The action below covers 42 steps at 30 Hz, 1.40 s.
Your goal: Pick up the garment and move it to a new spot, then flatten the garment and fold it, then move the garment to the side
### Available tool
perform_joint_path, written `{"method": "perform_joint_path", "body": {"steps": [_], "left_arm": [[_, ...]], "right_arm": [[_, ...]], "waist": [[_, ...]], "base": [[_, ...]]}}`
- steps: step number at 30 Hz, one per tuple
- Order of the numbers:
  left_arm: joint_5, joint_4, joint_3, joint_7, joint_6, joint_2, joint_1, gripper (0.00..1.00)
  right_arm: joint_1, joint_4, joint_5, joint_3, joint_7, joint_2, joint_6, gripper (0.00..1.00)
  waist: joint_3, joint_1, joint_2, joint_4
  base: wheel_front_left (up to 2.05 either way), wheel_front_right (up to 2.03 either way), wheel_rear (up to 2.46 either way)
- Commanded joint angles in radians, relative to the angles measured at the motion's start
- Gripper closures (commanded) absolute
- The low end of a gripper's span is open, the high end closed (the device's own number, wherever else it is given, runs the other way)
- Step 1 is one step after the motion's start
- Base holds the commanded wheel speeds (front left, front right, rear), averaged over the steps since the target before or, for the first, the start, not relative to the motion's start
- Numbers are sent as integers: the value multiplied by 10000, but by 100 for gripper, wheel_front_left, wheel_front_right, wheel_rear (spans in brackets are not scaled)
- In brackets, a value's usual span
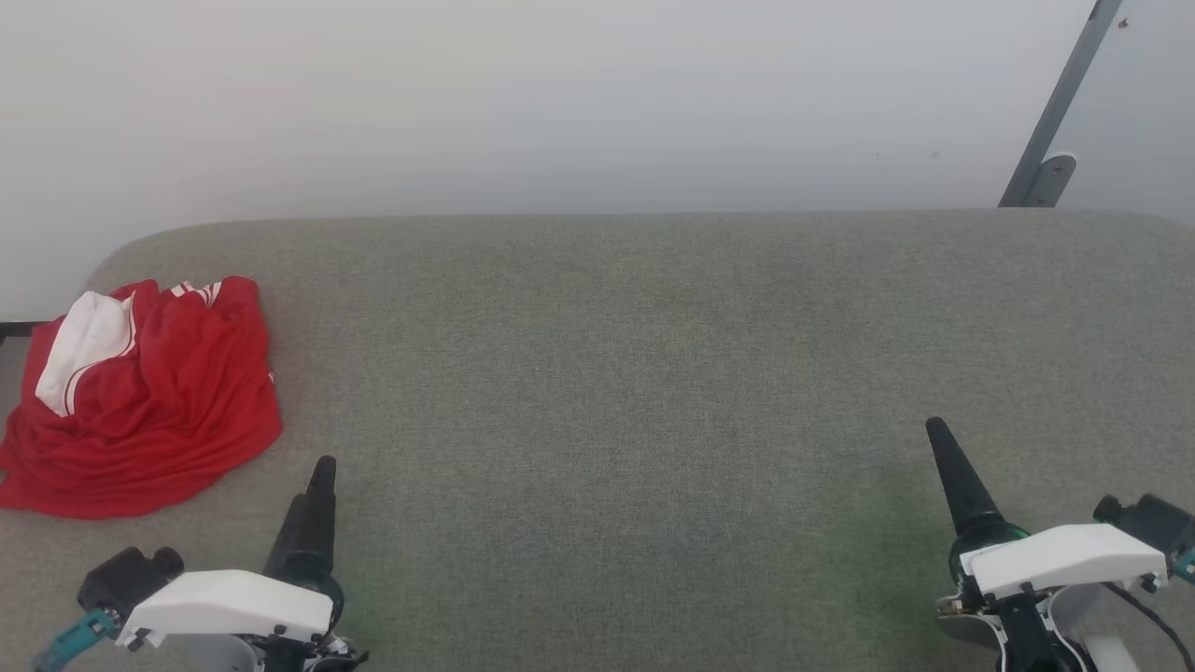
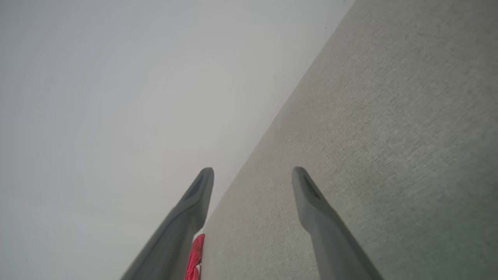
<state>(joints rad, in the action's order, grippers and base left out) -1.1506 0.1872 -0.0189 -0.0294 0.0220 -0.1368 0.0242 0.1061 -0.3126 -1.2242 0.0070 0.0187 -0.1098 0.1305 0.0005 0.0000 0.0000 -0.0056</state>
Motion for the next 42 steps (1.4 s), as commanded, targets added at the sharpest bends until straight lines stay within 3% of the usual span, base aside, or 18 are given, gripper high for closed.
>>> {"method": "perform_joint_path", "body": {"steps": [1,8,21,42], "left_arm": [[370,-202,28,-89,41,-133,115,0],[1480,-420,-2,-338,42,-330,73,0],[3084,-733,-443,-757,-370,-380,-121,0],[5454,-951,-966,-1320,-968,-61,-309,0]], "right_arm": [[262,77,297,51,69,-102,1,0],[385,-24,1367,55,187,-251,1,0],[478,-111,2863,14,484,-460,2,0],[526,25,4625,66,903,-623,2,0]], "waist": [[-2,0,0,-1],[-15,0,0,-18],[-36,0,0,-50],[-58,0,0,-99]], "base": [[0,0,0],[0,0,0],[0,0,0],[0,0,0]]}}
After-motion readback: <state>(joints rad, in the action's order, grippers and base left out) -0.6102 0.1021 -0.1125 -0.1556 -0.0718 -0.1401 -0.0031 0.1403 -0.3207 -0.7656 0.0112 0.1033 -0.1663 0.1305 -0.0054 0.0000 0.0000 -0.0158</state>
